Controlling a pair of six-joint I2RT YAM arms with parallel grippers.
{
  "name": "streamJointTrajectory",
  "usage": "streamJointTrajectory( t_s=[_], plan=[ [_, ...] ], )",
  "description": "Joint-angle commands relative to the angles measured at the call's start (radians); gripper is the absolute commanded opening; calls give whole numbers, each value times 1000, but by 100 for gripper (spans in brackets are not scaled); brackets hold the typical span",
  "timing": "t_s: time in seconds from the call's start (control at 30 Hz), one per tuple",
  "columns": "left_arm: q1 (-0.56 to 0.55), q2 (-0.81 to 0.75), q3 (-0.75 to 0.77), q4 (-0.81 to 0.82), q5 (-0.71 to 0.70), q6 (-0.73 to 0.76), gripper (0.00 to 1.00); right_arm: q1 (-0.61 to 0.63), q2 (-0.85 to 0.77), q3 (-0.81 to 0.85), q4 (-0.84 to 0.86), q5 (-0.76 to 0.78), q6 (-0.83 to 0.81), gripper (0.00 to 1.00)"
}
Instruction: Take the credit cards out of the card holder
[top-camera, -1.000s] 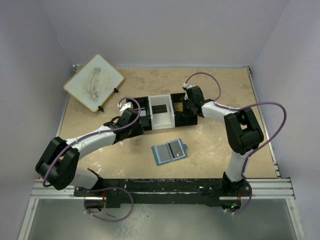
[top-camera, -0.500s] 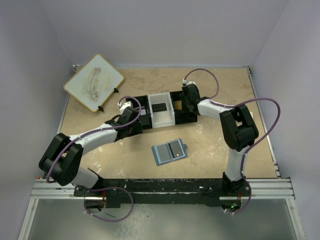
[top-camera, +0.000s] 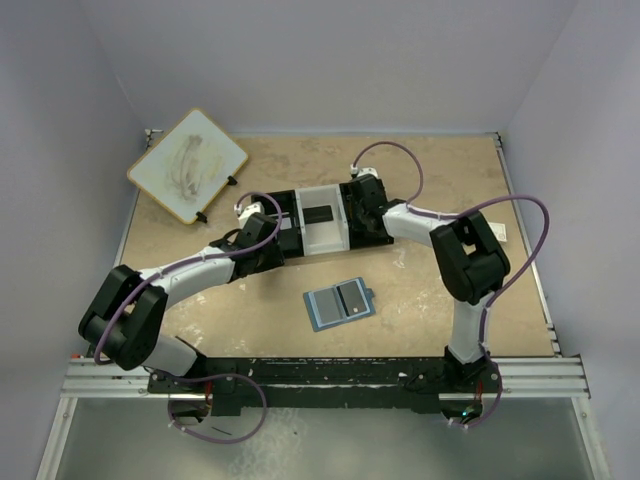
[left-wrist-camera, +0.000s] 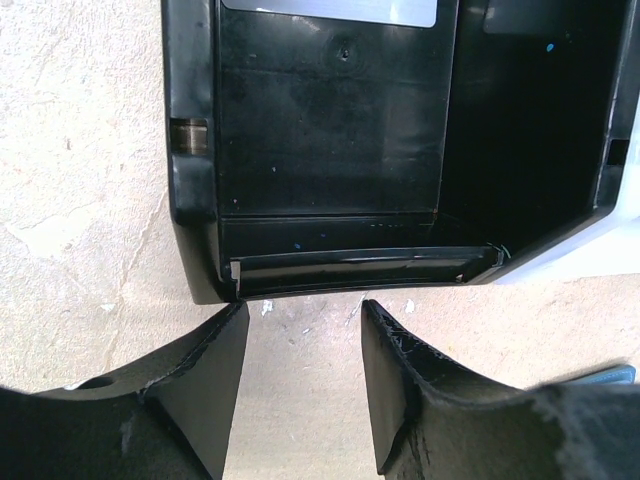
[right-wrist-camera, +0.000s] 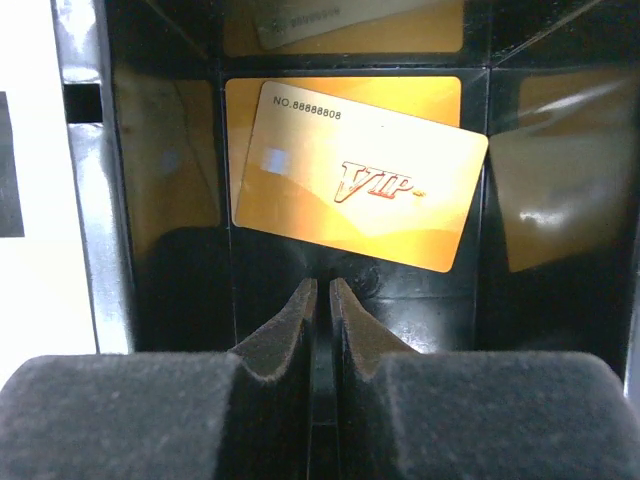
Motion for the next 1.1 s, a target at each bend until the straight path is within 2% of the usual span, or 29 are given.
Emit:
streamJointTrajectory(
  t_s=[0.0, 0.5, 0.7, 0.9, 0.97, 1.07],
  plan=[
    [6, -17, 33, 36, -12, 19, 47, 7, 3, 29, -24, 54, 31, 13],
    [26, -2, 35, 29, -38, 31, 46, 2, 111, 82, -23, 162, 11, 13],
    [34, 3, 38, 22, -35, 37, 46, 0, 114, 95, -26, 130, -1, 14],
    [34, -33, 30, 31, 19, 52, 47, -1, -34, 99, -82, 32, 14, 19],
    [34, -62, 16, 43, 53, 52, 48, -1, -136, 79, -84, -4, 12, 24],
    [32, -114, -8, 59, 115, 41, 51, -2, -238, 53, -116, -36, 16, 37]
  ],
)
